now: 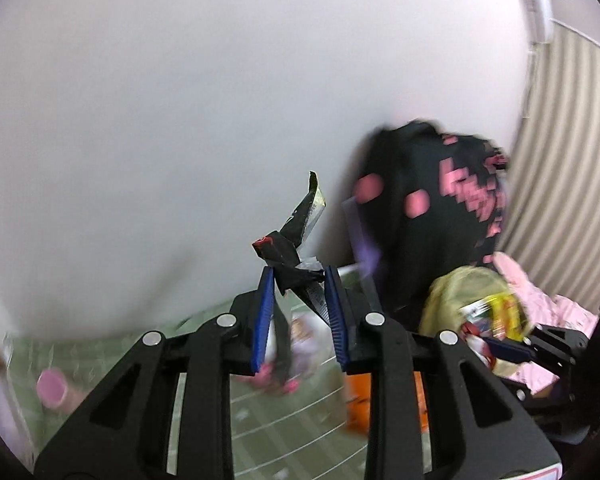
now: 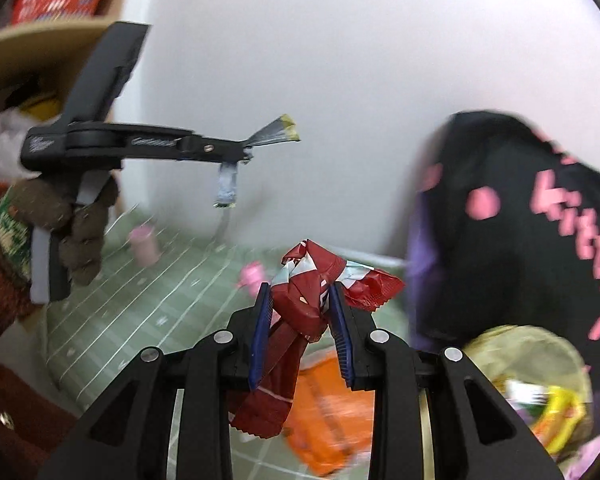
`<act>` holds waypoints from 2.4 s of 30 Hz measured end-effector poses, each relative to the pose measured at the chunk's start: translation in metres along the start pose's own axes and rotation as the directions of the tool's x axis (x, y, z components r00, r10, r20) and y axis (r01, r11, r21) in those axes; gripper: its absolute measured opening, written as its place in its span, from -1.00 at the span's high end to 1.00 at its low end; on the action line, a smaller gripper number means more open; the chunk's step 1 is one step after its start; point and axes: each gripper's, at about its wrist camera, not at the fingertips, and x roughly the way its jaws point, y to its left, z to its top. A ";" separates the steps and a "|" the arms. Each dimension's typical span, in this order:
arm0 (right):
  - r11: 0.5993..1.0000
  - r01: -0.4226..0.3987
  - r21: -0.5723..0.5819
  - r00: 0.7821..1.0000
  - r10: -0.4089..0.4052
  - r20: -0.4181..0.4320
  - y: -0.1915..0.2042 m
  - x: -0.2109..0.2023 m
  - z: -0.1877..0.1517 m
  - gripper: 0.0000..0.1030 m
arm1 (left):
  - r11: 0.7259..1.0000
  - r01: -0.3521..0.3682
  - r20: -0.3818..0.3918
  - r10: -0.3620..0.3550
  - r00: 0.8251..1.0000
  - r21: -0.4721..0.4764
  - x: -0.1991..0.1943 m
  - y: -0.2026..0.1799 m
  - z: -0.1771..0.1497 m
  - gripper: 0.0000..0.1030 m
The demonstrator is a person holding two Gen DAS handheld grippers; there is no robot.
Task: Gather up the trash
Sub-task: 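Carry the black wrapper and red wrapper over the yellow bag, then lower both wrappers into the yellow bag and open both grippers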
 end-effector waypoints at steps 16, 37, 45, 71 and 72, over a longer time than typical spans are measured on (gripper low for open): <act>0.881 0.372 0.292 0.919 -0.394 0.018 -0.133 -0.116 -0.035 0.46 | 0.934 0.296 -0.094 -0.283 0.954 0.197 0.058 -0.158 0.012 0.51; 0.836 0.405 0.369 0.912 -0.397 -0.101 -0.184 -0.109 -0.089 0.46 | 0.898 0.330 -0.265 -0.256 0.930 0.291 0.116 -0.237 -0.031 0.50; 0.841 0.397 0.367 0.918 -0.371 -0.143 -0.200 -0.090 -0.100 0.46 | 0.879 0.348 -0.300 -0.254 0.920 0.324 0.137 -0.252 -0.037 0.50; 0.849 0.439 0.295 0.856 -0.295 -0.425 -0.221 -0.006 -0.126 0.46 | 0.818 0.555 -0.588 -0.378 0.716 0.150 0.265 -0.246 -0.063 0.51; 0.844 0.442 0.304 0.856 -0.296 -0.423 -0.221 -0.008 -0.127 0.46 | 0.817 0.557 -0.589 -0.381 0.713 0.146 0.264 -0.246 -0.064 0.50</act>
